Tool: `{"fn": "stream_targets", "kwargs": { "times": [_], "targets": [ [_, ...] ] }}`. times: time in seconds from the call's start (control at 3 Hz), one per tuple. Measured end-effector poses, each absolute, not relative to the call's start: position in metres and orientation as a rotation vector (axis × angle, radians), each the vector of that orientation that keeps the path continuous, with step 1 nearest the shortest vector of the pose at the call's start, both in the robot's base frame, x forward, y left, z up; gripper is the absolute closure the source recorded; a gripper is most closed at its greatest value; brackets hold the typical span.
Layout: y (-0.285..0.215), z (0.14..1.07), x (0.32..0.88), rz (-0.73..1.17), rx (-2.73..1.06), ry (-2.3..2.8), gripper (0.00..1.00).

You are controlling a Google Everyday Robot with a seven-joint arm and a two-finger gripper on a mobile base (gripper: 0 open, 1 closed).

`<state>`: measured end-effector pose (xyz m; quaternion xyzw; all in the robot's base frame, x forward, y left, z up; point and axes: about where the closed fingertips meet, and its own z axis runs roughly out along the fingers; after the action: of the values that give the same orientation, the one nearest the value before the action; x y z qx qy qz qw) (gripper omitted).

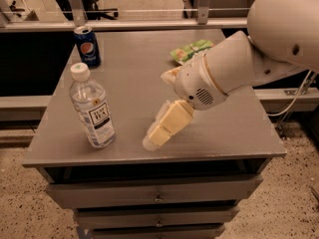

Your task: Move blue plastic bottle near green rice chip bag

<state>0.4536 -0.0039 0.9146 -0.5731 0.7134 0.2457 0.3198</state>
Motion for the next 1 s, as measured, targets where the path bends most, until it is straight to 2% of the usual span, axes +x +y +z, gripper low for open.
{"fn": "stream_targets", "kwargs": {
  "times": [0.33,0.67,1.0],
  "targets": [
    [0.005,0.92,0.453,0.702,-1.463,1.803,0.0],
    [0.041,0.928,0.455,0.811,-1.374,1.655,0.0],
    [0.108,0.942,0.463,0.948,-1.249,1.451,0.0]
  ]
}}
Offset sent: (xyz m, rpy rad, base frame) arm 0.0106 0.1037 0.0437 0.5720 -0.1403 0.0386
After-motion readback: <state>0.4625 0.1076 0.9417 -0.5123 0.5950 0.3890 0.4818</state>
